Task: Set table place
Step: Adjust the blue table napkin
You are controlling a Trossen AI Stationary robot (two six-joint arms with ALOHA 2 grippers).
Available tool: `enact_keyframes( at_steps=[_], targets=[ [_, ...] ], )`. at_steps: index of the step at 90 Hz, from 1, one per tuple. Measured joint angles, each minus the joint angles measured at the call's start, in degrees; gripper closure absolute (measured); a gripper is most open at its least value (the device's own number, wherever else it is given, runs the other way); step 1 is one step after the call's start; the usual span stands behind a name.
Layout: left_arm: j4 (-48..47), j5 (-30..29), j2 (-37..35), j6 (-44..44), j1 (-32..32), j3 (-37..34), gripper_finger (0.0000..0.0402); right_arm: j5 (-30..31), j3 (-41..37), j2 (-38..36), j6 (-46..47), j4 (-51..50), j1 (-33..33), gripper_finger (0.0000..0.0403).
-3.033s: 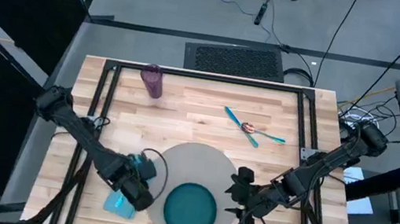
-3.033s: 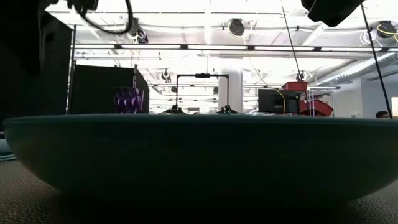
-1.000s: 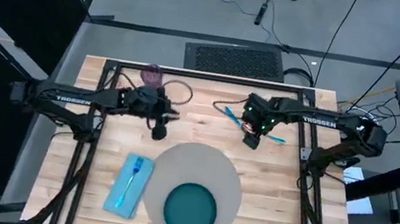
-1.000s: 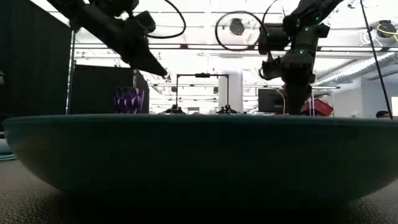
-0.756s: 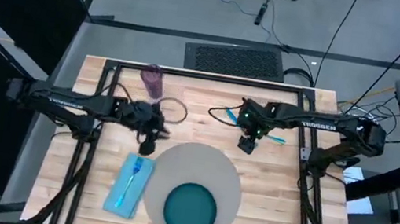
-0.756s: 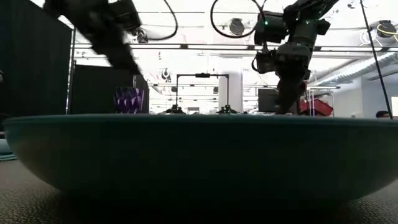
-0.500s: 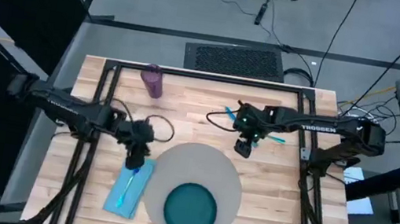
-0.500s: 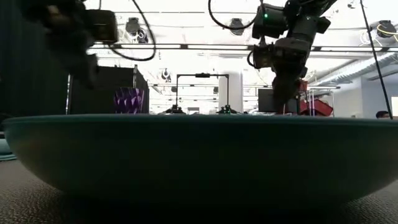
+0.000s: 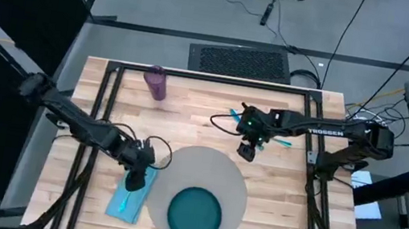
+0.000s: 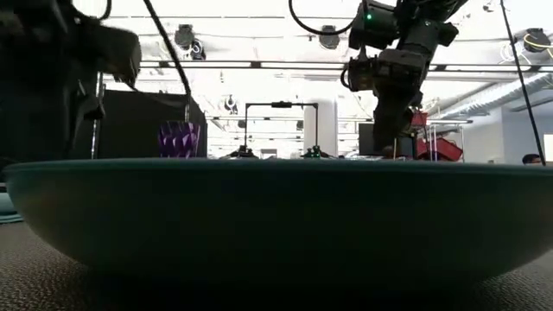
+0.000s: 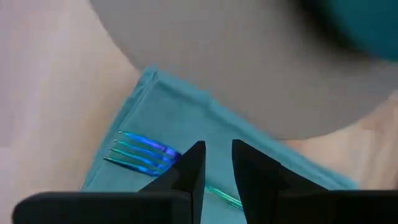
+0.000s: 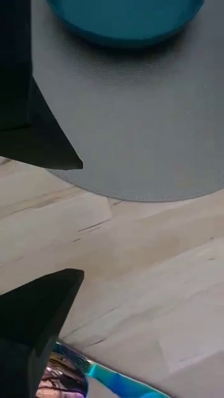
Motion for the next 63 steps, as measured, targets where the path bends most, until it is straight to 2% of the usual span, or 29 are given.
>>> enact_keyframes(
  at_steps=[27,63],
  targets=[
    [3.1,0.6,9.4,5.4,1.1,0.0,0.0338,0.0,0.0,0.0,0.2,0.5,0.1,0.0145],
    [1.2,-0.5,11.1,5.5,3.6,0.2,0.0338,-0.4,0.0,0.0,1.1,0.5,0.1,0.0145]
  ],
)
